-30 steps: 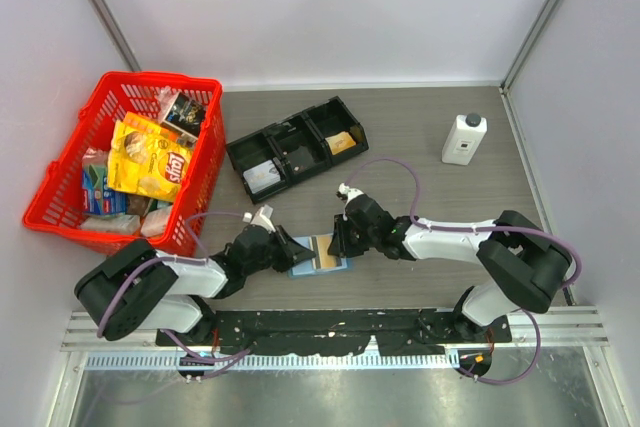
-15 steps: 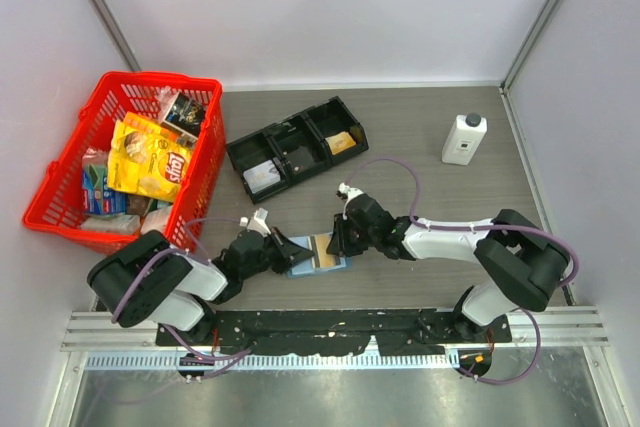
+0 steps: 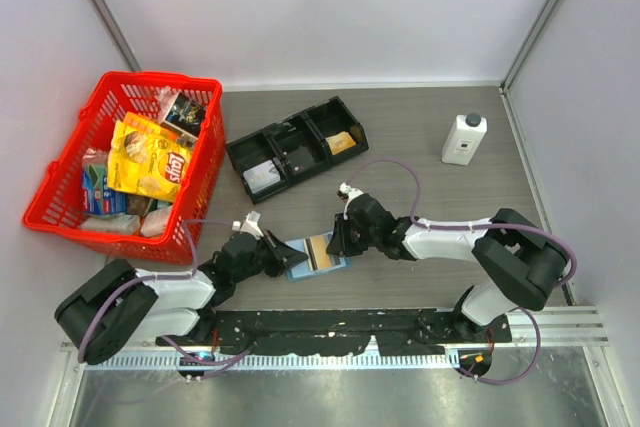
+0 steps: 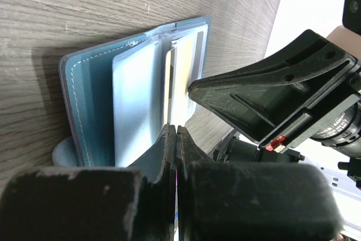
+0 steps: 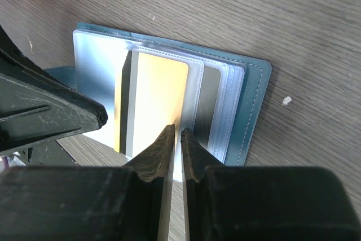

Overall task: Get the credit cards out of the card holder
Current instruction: Remove the credit card from the card holder.

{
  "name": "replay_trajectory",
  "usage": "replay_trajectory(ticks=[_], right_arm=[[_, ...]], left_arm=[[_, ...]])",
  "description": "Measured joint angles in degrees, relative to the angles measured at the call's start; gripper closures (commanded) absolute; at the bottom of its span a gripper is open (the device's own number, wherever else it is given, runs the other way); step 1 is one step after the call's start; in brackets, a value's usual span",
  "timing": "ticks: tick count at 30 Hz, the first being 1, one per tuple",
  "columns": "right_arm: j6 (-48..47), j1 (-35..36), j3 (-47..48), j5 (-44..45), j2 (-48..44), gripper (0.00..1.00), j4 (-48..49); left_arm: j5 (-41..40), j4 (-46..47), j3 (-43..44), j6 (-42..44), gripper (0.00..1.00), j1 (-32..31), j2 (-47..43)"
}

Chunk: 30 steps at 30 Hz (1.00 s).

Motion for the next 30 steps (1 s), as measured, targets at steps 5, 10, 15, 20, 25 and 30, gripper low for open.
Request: replay_trajectory(ticks=[5, 10, 15, 20, 25, 30], right_arm=[[0.0, -0.4, 0.0, -0.9, 0.2, 0.85, 0.3], [-0.1, -0.7, 0.0, -1.7, 0.6, 0.85, 0.6], [-0.2, -0.8, 0.0, -2.3, 0.6, 0.85, 0.7], [-0.3, -1.0, 0.0, -3.0, 1.0, 0.85, 1.2], [-0.3, -1.0, 0.0, -3.0, 1.0, 0.85, 1.3], [-0.3, -1.3, -0.1, -3.1, 1.0, 0.85, 1.5]], left_arm=[[0.0, -3.2, 0.0, -0.2, 0.54, 0.2, -2.6], [0.0, -2.8, 0.3, -0.7, 0.53, 0.4, -0.7], [0.0, 0.9, 0.5, -0.8, 0.62, 0.6, 3.2], [0.4, 5.3, 2.2, -0.5, 0.73, 0.7, 9.2], [0.9, 11.6, 2.3, -0.6, 0.89, 1.0, 14.8], [1.0, 15.3, 1.2, -0.4, 1.0, 1.0, 15.9]])
